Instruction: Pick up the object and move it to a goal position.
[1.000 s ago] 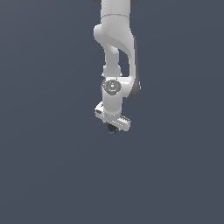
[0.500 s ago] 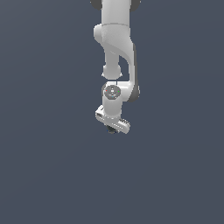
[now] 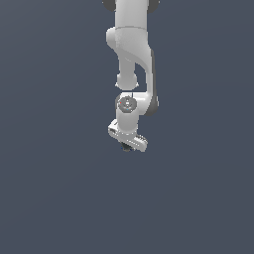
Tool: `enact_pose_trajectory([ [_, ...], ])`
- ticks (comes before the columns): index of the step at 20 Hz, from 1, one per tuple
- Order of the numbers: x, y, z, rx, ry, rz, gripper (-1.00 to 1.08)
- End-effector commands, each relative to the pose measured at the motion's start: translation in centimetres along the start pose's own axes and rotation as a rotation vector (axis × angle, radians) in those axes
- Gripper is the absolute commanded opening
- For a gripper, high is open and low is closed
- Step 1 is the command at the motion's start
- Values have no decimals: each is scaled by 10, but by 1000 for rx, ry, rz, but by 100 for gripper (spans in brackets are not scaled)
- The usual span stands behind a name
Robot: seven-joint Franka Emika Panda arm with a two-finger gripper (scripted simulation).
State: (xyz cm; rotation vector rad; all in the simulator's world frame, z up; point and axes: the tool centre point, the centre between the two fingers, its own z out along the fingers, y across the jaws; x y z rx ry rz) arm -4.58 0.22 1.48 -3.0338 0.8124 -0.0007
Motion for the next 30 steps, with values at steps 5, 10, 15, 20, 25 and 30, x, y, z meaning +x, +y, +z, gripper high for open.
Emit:
enact_pose_trajectory([
  [5,0,-9,-8,0,0,0,-100],
  [10,1,-30,-28,-1,0,0,-100],
  [15,3,-63,-57,-1,0,0,-100],
  [20,5,-101,-92,-2,1,1,-100],
  [25,8,-142,-129,-2,1,1,-100],
  [30,10,-176,-159,-2,1,1,-100],
])
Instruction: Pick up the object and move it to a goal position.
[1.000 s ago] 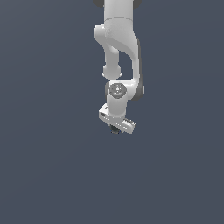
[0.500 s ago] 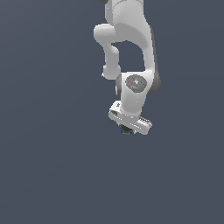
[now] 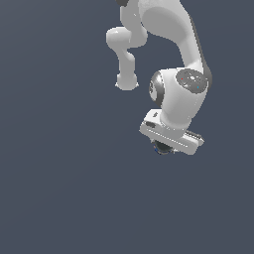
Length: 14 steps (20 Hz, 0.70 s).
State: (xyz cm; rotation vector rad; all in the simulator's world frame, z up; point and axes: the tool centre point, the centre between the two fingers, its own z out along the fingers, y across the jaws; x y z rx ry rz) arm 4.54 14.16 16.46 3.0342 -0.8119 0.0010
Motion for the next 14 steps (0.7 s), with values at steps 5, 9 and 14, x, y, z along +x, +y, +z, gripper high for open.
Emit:
enact_pose_trajectory([
  [5,3,-39,-35,0,0,1,-100],
  [9,5,-59,-53,0,0,1,-100],
  [14,8,-80,-71,0,0,1,-100],
])
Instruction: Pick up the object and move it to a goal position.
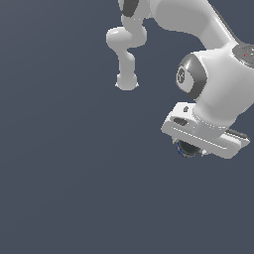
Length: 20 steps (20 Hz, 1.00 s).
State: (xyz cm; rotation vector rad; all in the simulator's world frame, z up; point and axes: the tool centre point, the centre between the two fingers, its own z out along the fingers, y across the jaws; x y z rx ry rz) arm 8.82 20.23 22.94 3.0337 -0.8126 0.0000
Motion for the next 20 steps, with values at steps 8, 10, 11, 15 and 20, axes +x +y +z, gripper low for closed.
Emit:
enact_pose_trajectory([
  [8,4,-33,-29,1,0,1,-100],
  [10,5,-39,-34,1,0,1,-100],
  [11,6,-41,-36,1,0,1,-100],
  [15,7,-48,-41,1,0,0,-100],
  [20,8,-53,-46,1,0,0,-100],
])
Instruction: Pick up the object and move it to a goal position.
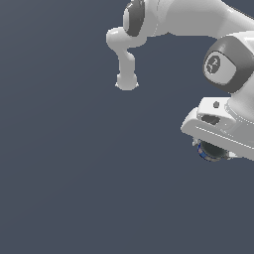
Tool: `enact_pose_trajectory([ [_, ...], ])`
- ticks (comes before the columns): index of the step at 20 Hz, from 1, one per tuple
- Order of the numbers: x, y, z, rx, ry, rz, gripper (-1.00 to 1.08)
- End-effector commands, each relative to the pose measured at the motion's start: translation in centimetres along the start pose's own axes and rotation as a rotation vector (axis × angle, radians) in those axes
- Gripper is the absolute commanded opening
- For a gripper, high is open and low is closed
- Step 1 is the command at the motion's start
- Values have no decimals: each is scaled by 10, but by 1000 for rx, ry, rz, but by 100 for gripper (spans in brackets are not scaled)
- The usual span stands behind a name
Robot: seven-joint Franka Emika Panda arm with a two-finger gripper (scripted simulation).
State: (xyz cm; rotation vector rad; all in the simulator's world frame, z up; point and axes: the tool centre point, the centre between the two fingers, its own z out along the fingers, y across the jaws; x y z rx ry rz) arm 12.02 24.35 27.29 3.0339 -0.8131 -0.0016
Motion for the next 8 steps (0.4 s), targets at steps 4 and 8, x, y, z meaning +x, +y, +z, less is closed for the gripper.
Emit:
enact_pose_trajectory([
  [4,1,-4,-4,1,1,0,-100],
  [8,1,-4,-4,1,1,0,-100],
])
